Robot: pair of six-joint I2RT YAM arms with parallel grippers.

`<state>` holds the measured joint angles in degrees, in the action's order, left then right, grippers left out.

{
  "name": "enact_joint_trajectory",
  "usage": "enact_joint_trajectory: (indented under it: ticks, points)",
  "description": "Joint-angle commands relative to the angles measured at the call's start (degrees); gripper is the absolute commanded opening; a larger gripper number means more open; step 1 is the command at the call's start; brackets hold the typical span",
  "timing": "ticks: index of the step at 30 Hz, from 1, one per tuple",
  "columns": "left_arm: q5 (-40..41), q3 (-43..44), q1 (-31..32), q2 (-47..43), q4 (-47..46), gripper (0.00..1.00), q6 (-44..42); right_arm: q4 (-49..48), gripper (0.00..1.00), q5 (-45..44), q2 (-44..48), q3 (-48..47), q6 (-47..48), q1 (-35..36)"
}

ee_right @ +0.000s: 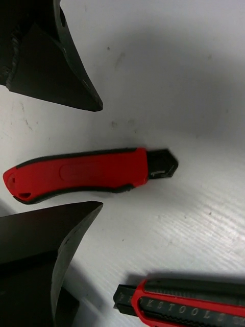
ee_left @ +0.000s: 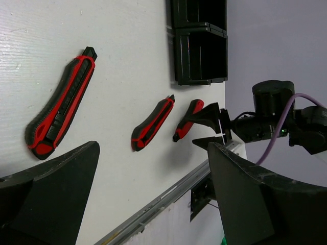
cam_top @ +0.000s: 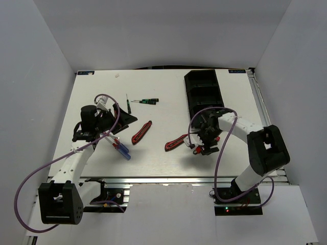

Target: Sort the tools into containers

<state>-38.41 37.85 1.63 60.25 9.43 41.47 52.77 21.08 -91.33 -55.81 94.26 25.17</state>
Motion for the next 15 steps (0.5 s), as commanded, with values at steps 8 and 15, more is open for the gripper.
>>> enact_joint_trajectory:
  ticks: [8, 15]
  points:
    - [-0.70, -0.49, 0.48, -1.27, 0.15, 0.98, 0.63, -12.17, 0.65, -5.79, -1.66, 6.76, -4.17, 1.29]
    - [0.44, -0.32, 0.57, -1.54, 0.68, 0.98, 0.45, -8.22, 0.21, 0.88, 4.48, 7.22, -2.24, 1.46]
